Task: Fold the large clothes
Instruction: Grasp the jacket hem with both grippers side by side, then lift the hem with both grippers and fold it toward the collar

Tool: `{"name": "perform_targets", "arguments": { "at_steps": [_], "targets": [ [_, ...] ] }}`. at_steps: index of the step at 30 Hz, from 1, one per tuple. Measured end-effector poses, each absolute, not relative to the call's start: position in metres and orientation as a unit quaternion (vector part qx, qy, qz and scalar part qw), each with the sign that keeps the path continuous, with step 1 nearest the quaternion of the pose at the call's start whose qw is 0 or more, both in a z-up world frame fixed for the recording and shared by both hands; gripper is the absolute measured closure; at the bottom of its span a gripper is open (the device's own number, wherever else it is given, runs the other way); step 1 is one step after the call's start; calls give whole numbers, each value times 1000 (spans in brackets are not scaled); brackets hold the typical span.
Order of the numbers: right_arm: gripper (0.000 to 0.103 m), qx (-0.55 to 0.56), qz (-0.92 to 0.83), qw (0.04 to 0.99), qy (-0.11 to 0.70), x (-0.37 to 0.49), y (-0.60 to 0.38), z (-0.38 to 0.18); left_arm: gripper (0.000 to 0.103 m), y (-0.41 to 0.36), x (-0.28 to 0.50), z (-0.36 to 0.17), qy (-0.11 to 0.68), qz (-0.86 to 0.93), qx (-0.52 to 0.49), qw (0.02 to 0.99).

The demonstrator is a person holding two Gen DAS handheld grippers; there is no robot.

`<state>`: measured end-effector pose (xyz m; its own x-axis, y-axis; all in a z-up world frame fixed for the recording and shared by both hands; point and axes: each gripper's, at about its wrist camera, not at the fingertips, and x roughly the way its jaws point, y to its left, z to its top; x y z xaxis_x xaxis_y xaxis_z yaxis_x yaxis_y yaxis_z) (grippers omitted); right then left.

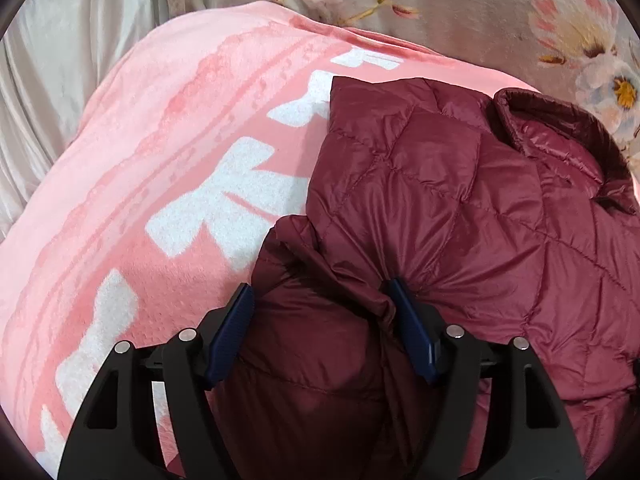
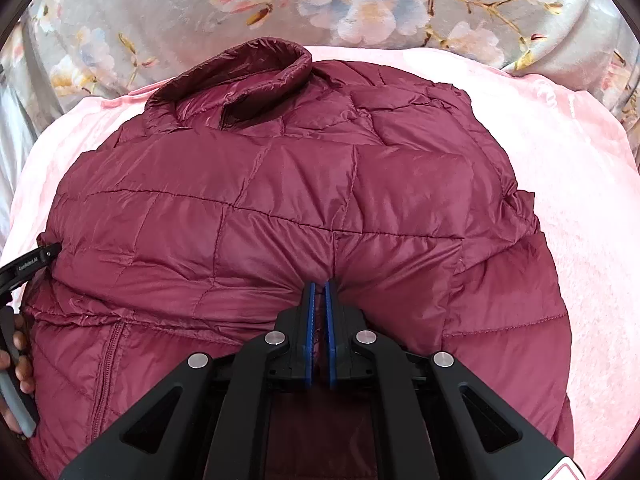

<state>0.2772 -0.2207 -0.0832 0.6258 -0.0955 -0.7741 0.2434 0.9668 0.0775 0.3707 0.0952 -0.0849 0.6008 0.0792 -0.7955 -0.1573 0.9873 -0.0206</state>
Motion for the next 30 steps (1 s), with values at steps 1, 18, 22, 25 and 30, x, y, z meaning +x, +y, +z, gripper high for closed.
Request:
{"name": "perform_targets", "arguments": {
  "at_steps": [1,18,22,25,30],
  "targets": [
    [96,86,-87,895,430,277,-221,-81,36,101,369,-81,450,60,-51,890],
    [60,359,50,849,385,408,-283,-39,16,3,514,-60,524,-177,-278,785],
    [72,368,54,844,386,431,-281,-51,50,-7,519,-66,514,-181,-276,792],
    [95,362,69,844,391,439,-277,-55,90,-21,525,-63,520,-205,-240,794],
    [95,265,76,897,345,416,-271,-28,94,-18,514,-25,458,-253,-236,819]
  ]
}}
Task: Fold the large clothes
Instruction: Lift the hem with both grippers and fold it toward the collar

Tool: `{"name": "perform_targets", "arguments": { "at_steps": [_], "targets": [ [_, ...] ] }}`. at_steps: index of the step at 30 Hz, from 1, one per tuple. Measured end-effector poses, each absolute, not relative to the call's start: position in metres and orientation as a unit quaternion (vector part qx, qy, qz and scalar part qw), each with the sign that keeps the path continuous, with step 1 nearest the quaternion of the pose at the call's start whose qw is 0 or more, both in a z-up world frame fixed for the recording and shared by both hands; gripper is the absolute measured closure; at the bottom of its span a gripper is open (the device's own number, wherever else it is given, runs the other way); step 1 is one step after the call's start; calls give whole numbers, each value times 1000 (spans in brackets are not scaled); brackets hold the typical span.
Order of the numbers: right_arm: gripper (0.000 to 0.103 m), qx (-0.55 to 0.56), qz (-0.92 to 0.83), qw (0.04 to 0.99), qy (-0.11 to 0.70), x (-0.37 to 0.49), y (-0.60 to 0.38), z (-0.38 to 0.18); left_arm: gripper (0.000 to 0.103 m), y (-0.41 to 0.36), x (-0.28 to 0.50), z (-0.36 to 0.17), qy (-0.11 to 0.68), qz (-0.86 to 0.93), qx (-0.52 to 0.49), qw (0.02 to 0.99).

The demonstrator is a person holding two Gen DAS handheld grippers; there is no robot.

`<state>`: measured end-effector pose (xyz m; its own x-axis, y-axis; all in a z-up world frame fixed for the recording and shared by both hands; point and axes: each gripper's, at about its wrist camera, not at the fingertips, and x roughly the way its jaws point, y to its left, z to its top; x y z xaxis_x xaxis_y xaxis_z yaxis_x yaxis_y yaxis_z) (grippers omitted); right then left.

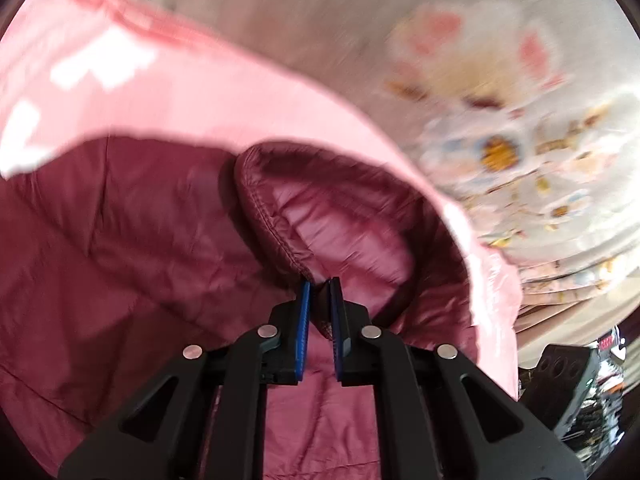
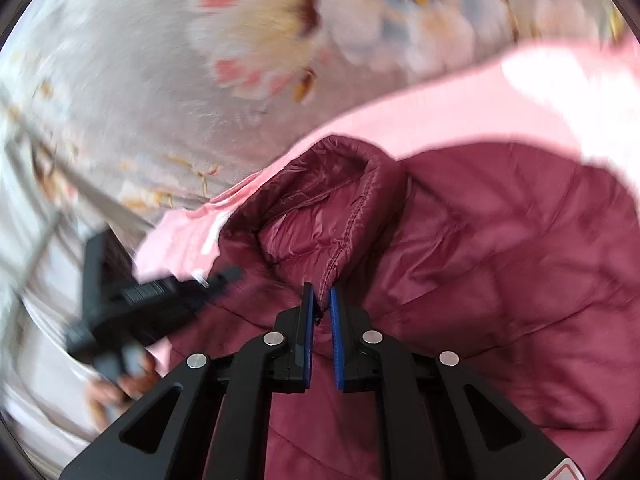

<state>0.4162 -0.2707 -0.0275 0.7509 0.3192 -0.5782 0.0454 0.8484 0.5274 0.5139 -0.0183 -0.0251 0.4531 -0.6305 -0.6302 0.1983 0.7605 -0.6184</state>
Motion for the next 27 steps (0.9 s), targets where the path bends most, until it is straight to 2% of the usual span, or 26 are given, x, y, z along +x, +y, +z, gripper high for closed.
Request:
{"name": "perform_targets", "arguments": {
  "at_steps": [5,9,13,22,23,27],
  "targets": [
    [96,176,23,899,401,419,-264,-46,95,-11,502,-43,465,-218,-185,838],
    [96,148,11,893,425,423,-257,-62,94,-7,500,-79,485,-201,-178,832],
    [97,132,8,894,428,424,-255,-72,94,-7,495,-91,465,-214,-170,842],
    [98,163,24,895,414,417,-268,-75,92,-2,486,-96,437,-215,-168,857],
    [97,174,28,893,415,416,-273,-74,89,-2,484,-94,436,-211,-168,859],
    [89,219,29,882,417,397,-287,-53,88,14,457,-63,415,-215,-148,871]
  ]
}}
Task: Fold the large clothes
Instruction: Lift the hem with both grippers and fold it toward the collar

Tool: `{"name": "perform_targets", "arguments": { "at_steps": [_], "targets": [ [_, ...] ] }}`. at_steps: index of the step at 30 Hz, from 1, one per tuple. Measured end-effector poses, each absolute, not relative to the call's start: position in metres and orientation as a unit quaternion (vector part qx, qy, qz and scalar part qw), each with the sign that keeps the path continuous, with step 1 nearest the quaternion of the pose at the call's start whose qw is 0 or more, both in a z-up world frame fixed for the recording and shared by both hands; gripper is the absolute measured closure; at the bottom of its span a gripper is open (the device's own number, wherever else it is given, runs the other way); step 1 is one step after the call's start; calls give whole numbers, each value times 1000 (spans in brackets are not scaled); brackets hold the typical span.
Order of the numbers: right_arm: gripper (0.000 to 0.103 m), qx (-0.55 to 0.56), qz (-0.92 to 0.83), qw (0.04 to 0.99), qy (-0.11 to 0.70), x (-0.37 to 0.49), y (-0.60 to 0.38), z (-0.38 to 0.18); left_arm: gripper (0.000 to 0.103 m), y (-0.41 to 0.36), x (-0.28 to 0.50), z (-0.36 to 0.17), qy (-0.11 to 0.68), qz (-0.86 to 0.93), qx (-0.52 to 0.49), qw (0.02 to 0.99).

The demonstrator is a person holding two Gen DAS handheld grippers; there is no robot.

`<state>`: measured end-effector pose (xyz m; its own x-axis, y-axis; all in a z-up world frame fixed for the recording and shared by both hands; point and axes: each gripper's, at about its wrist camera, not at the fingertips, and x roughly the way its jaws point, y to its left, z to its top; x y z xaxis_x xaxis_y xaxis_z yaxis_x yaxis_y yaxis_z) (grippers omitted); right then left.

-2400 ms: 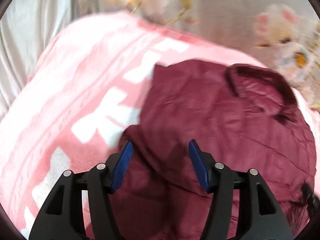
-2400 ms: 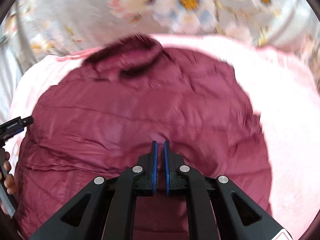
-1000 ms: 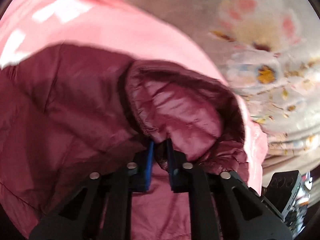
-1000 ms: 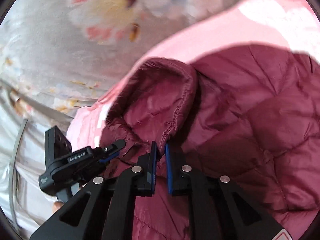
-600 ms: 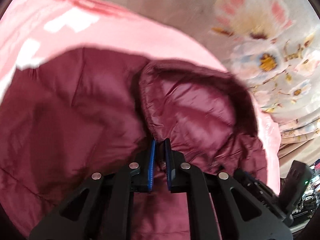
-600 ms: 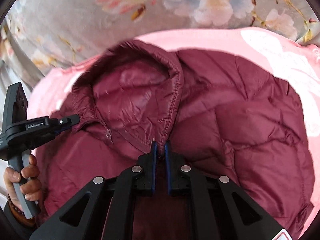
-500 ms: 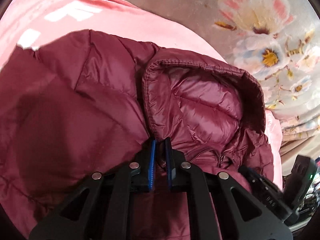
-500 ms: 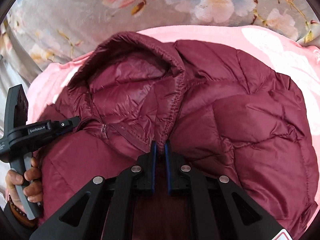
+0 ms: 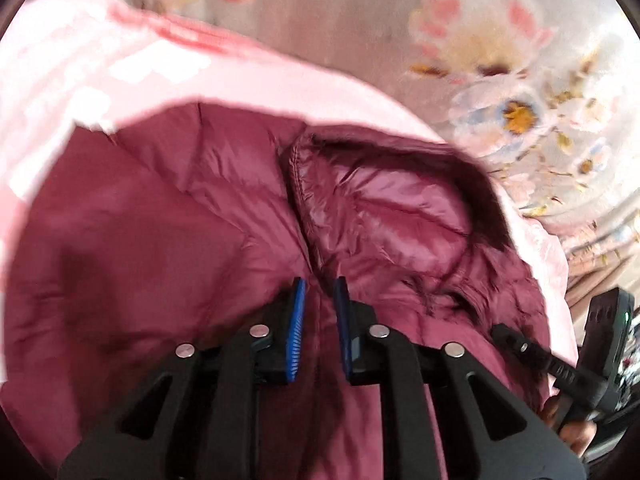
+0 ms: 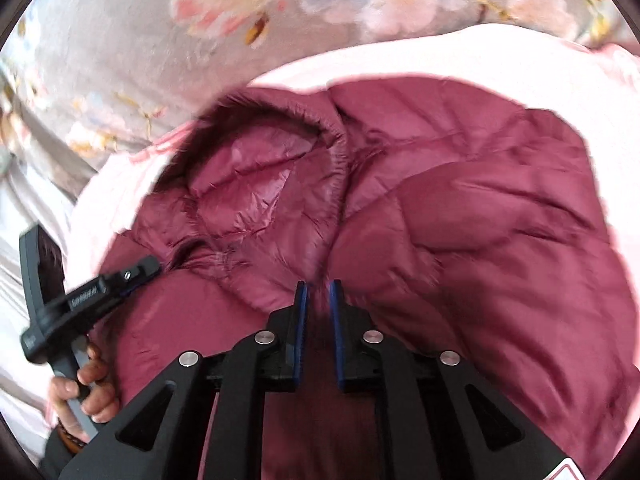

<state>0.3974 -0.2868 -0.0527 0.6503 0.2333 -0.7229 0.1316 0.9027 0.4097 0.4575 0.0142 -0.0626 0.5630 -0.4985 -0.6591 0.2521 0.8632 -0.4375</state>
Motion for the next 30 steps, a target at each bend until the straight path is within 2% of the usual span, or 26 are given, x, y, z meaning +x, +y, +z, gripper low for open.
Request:
{"name": "perform_targets", "arguments": {
  "at_steps": [3,4,7,10,13,15,17,21,25,30],
  "targets": [
    [86,204,13,902,381,389,-292,-18,85,28,456,-23,383,-209,-144,888],
    [86,193,6,911,364,393,-292,-1,80,29,462,-12,375,-205,-148,892],
    [86,183,-13,926,331,424,-290,37,71,22,494,25,353,-174,-164,904],
    [86,199,-64,924,320,468,-295,49,66,3,531,41,358,-140,-175,907],
    [86,181,-145,921,315,499,-293,42,66,-18,560,31,382,-103,-187,899],
    [86,175,-133,916,335,517,-286,26,66,-31,570,17,396,-92,-187,894],
    [92,162,-107,910,367,527,-278,8,67,-50,577,-5,425,-98,-161,885],
    [93,88,-85,911,393,516,-255,-13,68,-59,571,-42,467,-106,-123,869],
    [93,73,-75,905,412,505,-252,-26,70,-53,562,-60,471,-105,-102,870],
    [97,44,-76,903,420,498,-253,-38,70,-66,549,-71,460,-105,-19,881]
  ]
}}
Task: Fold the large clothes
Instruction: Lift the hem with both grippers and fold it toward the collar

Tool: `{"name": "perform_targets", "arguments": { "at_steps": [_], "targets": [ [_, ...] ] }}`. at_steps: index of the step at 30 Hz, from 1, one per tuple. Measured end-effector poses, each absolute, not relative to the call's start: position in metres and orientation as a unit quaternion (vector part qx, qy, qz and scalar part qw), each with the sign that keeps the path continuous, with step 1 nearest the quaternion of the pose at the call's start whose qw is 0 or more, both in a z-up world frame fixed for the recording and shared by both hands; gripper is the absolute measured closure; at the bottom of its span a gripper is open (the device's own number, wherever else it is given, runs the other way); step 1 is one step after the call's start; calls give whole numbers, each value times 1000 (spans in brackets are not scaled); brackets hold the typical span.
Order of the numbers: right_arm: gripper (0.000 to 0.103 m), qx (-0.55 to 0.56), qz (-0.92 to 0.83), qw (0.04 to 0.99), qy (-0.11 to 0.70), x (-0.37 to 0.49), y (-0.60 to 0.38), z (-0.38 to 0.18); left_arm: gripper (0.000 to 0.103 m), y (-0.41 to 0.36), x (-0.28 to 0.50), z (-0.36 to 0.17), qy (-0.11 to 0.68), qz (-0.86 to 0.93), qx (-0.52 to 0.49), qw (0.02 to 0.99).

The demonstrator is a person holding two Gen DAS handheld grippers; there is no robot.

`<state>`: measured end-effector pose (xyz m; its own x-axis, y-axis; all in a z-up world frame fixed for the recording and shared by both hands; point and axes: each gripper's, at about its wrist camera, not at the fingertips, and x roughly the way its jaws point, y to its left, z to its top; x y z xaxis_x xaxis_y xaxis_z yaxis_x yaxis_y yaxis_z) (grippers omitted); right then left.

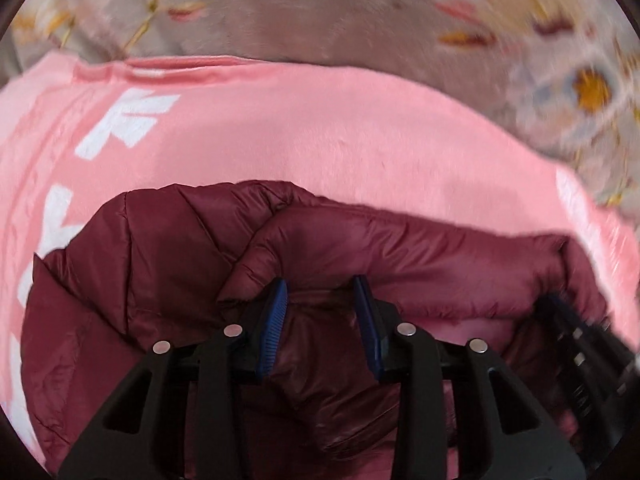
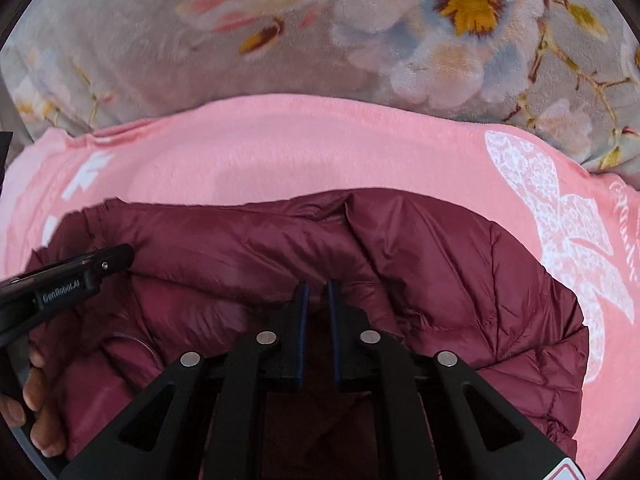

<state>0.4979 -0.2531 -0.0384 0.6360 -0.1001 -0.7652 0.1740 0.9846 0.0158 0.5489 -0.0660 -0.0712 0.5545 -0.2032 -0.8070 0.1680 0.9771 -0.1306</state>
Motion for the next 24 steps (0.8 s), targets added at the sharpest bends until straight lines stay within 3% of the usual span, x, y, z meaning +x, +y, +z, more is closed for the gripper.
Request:
{"name": "perform_targets", "arguments": {
  "at_steps": [10,24],
  "targets": [
    [98,34,-72,913,399,494,-252,-58,70,-68,536,-86,410,-109,22,905],
    [98,47,-64,915,395,494,-257,-60,69,-73,539,-86,401,-106,31,909]
  ]
}}
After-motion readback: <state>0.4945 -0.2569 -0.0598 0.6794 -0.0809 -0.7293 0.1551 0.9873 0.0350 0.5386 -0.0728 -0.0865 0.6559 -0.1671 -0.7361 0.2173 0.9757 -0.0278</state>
